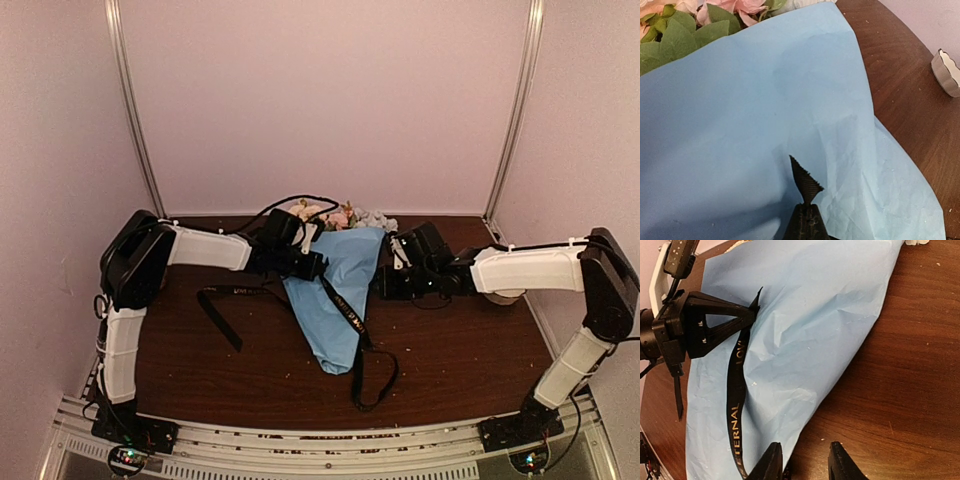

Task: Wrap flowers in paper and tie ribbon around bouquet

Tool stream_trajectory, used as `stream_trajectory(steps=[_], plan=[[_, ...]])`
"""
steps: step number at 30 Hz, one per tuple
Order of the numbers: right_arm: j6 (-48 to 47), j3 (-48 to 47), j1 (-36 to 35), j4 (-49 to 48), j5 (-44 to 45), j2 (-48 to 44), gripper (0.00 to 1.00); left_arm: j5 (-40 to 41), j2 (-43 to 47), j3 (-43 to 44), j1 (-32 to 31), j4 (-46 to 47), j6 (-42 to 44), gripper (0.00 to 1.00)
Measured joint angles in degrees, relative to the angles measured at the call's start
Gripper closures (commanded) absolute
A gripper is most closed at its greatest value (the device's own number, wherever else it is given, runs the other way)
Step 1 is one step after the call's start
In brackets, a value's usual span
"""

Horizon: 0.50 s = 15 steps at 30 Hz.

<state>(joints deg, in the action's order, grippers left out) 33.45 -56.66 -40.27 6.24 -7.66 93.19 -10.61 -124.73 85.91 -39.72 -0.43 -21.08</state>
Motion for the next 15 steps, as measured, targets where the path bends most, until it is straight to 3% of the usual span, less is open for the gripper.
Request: stream_trajectory(steps=[4, 8, 15], plan=[[-4.55, 1.07, -0.33, 1.36, 1.84, -2.56, 0.68, -0.94, 0.00, -0.20, 0.07, 0.37, -0.50, 1.00], [-10.14, -0.57, -1.81, 0.87, -1.75, -3.13, 0.65, -1.55, 0.17, -1.64, 0.15, 1.66, -0.63, 1.00], [-15.02, -11.26, -5.16, 2.75, -5.60, 7.82, 0.59, -2.19, 0.61, -4.07, 0.37, 3.82, -1.18, 1.00]])
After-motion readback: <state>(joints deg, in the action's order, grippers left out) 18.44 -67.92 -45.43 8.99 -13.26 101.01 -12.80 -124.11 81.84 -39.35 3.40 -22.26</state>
